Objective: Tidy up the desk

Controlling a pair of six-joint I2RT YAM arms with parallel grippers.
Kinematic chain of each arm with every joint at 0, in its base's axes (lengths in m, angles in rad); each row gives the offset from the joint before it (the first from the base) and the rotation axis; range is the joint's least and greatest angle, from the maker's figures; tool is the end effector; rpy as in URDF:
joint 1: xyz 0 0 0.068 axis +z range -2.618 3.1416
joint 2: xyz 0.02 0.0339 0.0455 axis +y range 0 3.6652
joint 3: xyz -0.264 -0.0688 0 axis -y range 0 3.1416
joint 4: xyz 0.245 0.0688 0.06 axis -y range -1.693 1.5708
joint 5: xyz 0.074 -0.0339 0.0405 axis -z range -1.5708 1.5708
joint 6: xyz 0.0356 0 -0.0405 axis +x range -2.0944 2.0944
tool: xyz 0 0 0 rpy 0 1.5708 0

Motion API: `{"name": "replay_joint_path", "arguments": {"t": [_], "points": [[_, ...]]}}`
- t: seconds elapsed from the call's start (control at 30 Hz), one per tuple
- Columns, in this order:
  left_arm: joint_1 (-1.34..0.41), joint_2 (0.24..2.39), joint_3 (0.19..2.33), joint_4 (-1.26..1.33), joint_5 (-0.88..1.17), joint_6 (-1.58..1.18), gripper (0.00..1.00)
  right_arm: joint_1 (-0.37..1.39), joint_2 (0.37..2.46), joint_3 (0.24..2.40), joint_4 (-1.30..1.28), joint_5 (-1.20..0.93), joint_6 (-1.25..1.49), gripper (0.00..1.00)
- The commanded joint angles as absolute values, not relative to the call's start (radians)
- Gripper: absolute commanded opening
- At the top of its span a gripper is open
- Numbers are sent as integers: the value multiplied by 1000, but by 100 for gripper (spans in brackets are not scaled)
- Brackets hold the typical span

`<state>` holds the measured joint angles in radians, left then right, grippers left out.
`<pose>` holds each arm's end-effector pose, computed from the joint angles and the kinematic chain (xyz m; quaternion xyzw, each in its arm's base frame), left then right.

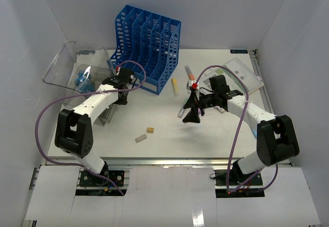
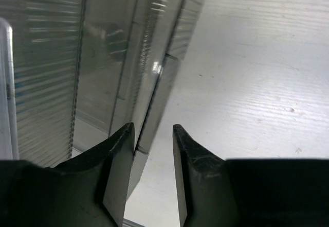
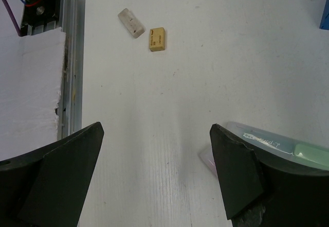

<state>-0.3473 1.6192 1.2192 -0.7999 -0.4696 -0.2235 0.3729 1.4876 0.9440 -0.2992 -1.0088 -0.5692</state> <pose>0.3065 -0.0938 0.2385 0.0163 0.9567 0.1689 0.2364 0.2690 0.1376 0.2318 -0.5246 0.6509 0.4189 0.3544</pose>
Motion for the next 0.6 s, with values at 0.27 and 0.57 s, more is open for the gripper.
{"name": "replay_joint_path", "arguments": {"t": [0.27,0.57], "points": [[-307,1542,1207,-767,-146,-225,38,367,1497,959,-316,-1023,-586,91],[-307,1518,1201,-764,-87,-228,40,367,1502,963,-319,-1025,-589,91]]}}
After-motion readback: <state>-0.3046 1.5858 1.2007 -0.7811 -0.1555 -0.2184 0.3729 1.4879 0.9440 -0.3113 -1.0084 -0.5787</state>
